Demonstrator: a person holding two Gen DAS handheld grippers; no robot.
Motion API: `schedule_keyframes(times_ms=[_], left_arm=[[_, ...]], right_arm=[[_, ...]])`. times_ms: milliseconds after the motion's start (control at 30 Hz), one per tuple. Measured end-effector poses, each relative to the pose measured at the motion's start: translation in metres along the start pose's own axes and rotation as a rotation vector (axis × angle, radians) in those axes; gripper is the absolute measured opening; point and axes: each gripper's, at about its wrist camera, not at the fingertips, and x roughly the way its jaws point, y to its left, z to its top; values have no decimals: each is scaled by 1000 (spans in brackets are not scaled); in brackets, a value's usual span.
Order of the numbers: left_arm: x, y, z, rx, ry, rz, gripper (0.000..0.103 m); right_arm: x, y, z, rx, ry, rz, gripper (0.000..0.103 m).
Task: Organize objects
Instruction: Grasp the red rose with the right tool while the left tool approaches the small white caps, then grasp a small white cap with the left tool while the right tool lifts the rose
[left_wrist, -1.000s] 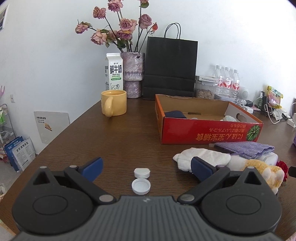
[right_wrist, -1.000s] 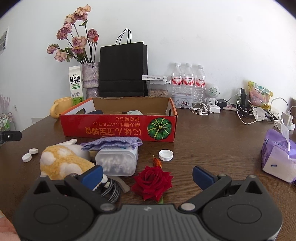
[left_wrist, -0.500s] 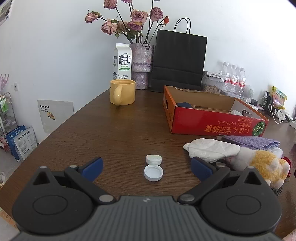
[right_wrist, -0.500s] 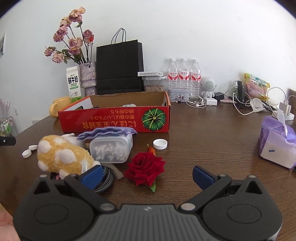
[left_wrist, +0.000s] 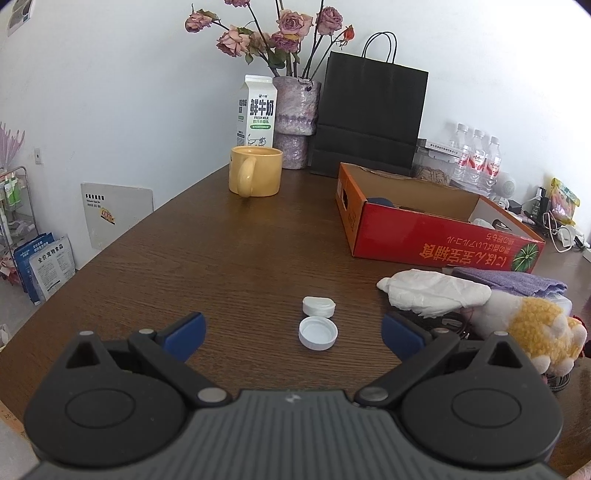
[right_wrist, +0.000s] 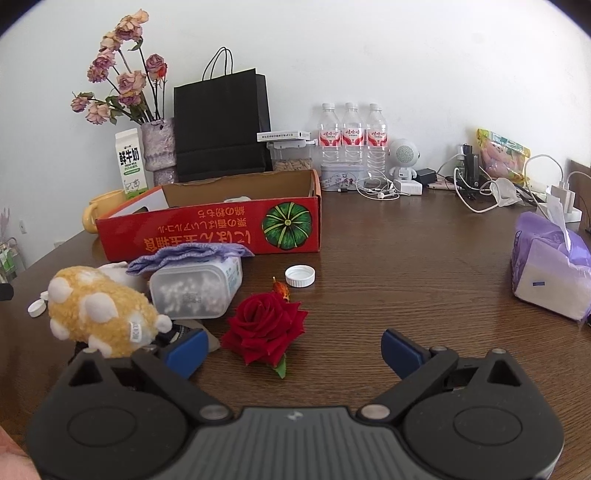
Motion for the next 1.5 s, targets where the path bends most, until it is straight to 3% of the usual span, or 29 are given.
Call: schedule_keyframes(times_ms=[100, 200, 567, 800, 1500], left_arm=[[0, 0, -1, 1, 1, -9, 103], [1, -1, -2, 4, 5, -11, 103], [4, -9, 2, 15, 5, -26, 103], [0, -11, 6, 21, -7, -25, 103], [4, -12, -2, 17, 1, -21, 103]], right_arm=[[5, 4, 0, -5, 11, 23, 90], [9, 9, 3, -14, 7, 30, 69], [36, 12, 18, -6, 53, 49, 58], [38, 12, 13, 8, 56, 68, 36], [-16, 4, 20, 6, -112, 36, 33]])
